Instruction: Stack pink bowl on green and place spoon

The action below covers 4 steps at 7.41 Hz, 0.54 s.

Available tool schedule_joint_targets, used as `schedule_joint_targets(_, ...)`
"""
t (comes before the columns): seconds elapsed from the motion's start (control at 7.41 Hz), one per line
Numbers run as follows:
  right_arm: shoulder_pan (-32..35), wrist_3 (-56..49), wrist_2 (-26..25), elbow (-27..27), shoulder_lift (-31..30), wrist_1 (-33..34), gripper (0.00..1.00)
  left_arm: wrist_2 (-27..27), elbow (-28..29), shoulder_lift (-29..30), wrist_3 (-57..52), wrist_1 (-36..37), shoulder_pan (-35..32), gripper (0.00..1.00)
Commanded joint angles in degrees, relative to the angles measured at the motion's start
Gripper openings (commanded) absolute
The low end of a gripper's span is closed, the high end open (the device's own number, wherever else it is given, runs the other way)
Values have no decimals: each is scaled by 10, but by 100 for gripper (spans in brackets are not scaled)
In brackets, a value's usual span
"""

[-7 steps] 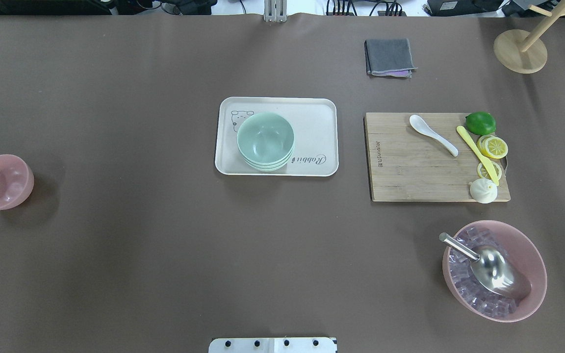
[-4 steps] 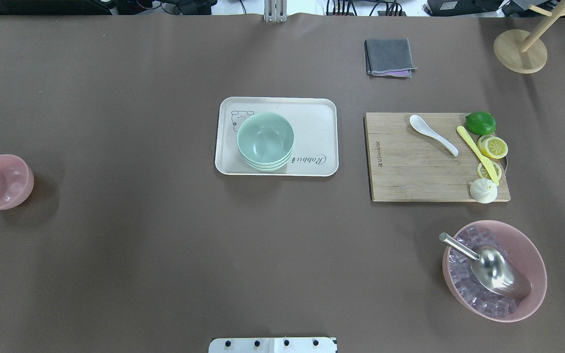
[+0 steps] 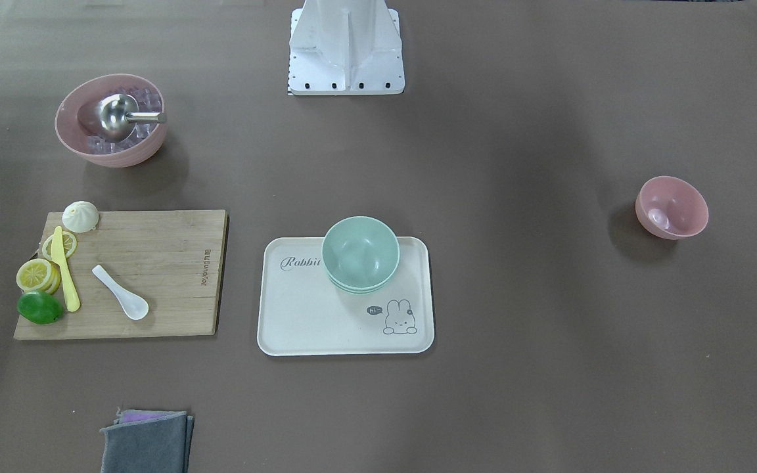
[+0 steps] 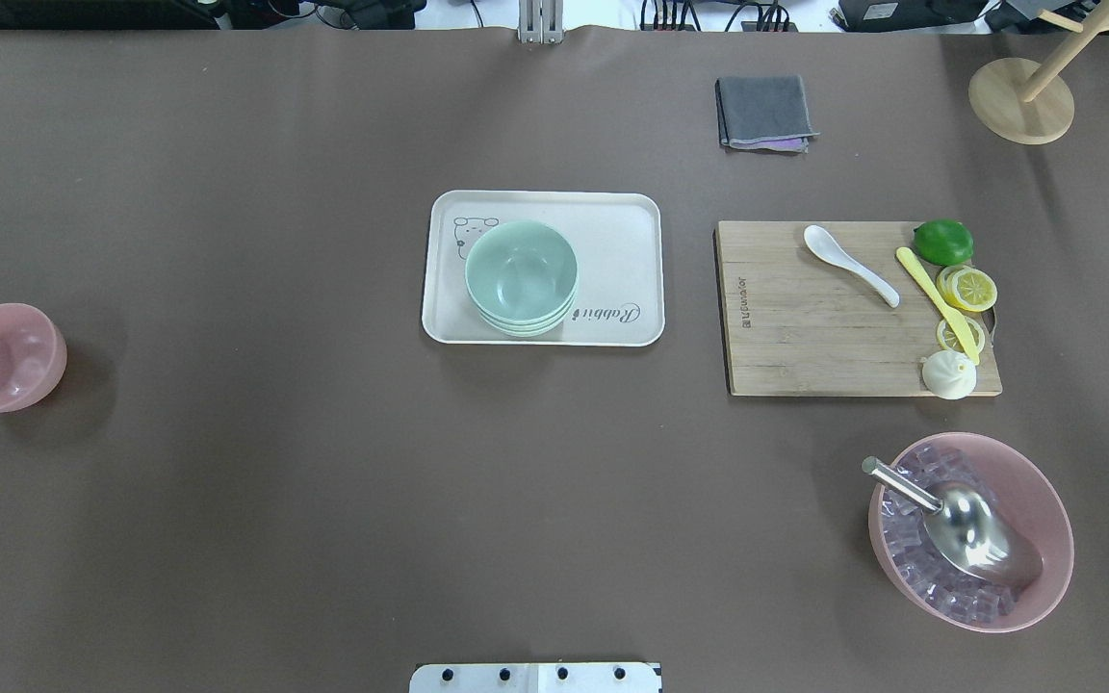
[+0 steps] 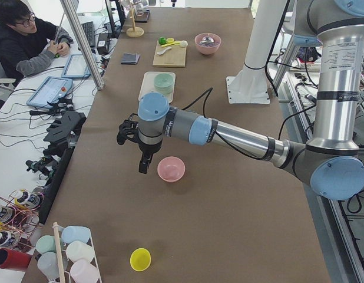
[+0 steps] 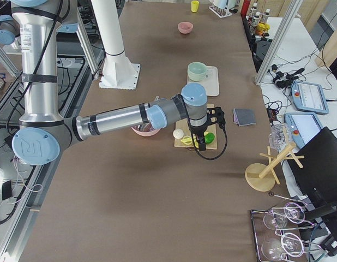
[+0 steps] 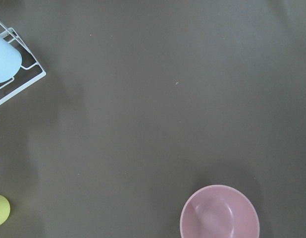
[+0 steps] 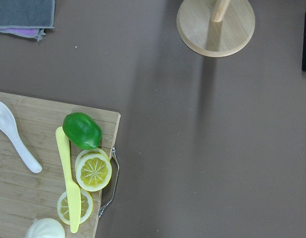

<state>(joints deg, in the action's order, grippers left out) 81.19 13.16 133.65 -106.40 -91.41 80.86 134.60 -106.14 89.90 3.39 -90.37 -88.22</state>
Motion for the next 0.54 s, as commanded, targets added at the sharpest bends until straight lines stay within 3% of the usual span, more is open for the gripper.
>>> schedule_joint_targets(0.0, -55, 53, -43, 0, 2, -1, 100, -29, 49, 2, 27, -22, 57, 100)
schedule_joint_targets(0.4, -95, 66, -66, 4, 1, 0, 100, -30, 137, 0, 105, -162, 132, 99)
